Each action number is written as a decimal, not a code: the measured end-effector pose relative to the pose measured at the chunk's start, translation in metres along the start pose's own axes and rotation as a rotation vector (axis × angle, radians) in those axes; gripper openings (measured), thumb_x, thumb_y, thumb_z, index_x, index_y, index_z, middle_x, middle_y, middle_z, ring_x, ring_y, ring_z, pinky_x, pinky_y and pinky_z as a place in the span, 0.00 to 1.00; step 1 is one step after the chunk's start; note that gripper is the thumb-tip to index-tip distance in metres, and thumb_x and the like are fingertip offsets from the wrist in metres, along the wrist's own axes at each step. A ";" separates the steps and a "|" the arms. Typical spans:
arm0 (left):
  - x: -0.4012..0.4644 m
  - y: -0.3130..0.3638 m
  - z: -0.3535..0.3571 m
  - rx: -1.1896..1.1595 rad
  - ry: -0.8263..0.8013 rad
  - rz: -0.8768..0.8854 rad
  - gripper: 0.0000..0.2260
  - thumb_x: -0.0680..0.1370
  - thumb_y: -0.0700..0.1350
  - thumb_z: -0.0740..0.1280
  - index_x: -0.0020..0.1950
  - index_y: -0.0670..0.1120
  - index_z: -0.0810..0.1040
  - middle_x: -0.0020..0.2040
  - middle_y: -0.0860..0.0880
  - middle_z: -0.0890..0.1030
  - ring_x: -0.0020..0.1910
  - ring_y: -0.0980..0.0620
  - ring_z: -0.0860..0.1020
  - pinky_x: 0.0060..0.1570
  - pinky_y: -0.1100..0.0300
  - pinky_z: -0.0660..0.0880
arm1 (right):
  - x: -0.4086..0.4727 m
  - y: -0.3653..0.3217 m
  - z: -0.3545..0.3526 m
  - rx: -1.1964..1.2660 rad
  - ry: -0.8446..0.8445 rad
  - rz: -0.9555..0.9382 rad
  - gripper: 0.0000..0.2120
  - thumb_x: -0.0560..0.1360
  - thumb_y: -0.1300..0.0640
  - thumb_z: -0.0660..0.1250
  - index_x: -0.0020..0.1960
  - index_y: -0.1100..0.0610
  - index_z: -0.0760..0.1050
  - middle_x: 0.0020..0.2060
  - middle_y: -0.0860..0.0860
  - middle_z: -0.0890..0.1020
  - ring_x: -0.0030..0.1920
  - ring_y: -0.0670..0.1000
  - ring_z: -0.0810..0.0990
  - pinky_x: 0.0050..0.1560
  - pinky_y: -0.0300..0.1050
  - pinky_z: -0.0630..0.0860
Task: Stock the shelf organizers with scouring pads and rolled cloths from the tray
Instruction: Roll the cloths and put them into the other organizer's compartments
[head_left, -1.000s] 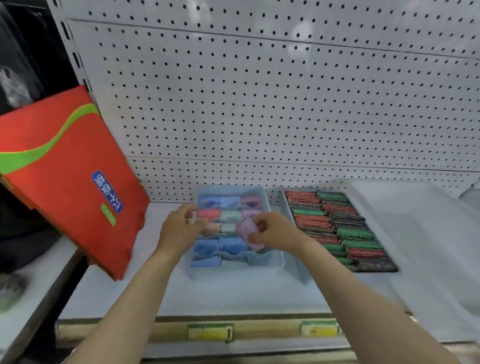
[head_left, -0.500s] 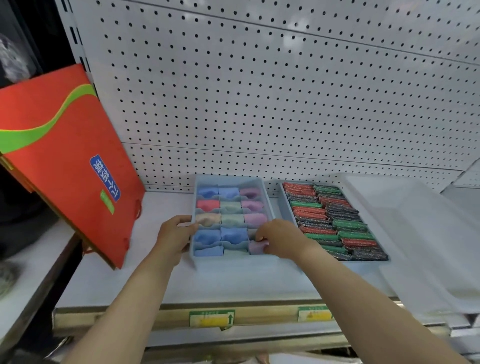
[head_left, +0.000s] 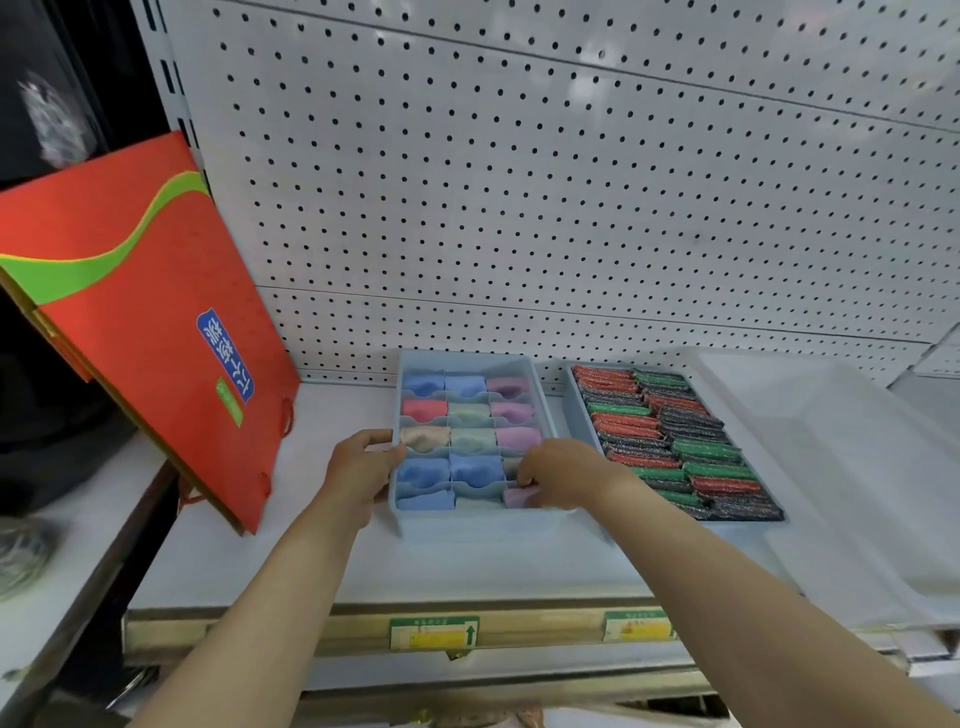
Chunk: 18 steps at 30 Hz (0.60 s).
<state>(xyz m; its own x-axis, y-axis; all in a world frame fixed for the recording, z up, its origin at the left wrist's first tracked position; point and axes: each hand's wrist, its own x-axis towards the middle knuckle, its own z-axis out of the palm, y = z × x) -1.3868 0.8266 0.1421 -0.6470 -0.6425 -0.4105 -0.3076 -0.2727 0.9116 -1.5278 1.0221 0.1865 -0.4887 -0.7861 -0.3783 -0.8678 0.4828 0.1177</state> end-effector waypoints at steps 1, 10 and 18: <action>0.000 0.000 0.000 0.001 0.001 0.001 0.07 0.77 0.36 0.69 0.52 0.46 0.79 0.49 0.40 0.82 0.43 0.43 0.80 0.46 0.50 0.78 | 0.002 0.000 0.001 -0.015 -0.003 0.001 0.08 0.75 0.54 0.66 0.44 0.57 0.79 0.35 0.51 0.75 0.39 0.57 0.74 0.33 0.40 0.65; 0.001 0.000 -0.003 0.006 -0.016 -0.001 0.09 0.78 0.37 0.69 0.57 0.44 0.79 0.52 0.38 0.82 0.44 0.41 0.80 0.47 0.49 0.77 | 0.002 0.010 -0.011 0.226 -0.061 0.016 0.08 0.74 0.54 0.70 0.52 0.50 0.84 0.47 0.48 0.85 0.46 0.52 0.81 0.49 0.45 0.79; 0.002 0.001 -0.002 0.017 -0.008 -0.012 0.08 0.78 0.37 0.70 0.56 0.45 0.79 0.53 0.38 0.82 0.46 0.40 0.81 0.53 0.43 0.79 | 0.008 0.002 0.011 0.070 -0.004 0.065 0.06 0.74 0.60 0.66 0.40 0.56 0.78 0.34 0.51 0.77 0.40 0.58 0.79 0.34 0.41 0.70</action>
<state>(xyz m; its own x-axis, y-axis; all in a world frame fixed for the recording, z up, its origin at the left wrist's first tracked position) -1.3868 0.8233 0.1421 -0.6484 -0.6337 -0.4218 -0.3272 -0.2683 0.9060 -1.5329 1.0212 0.1732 -0.5435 -0.7509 -0.3752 -0.8257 0.5586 0.0781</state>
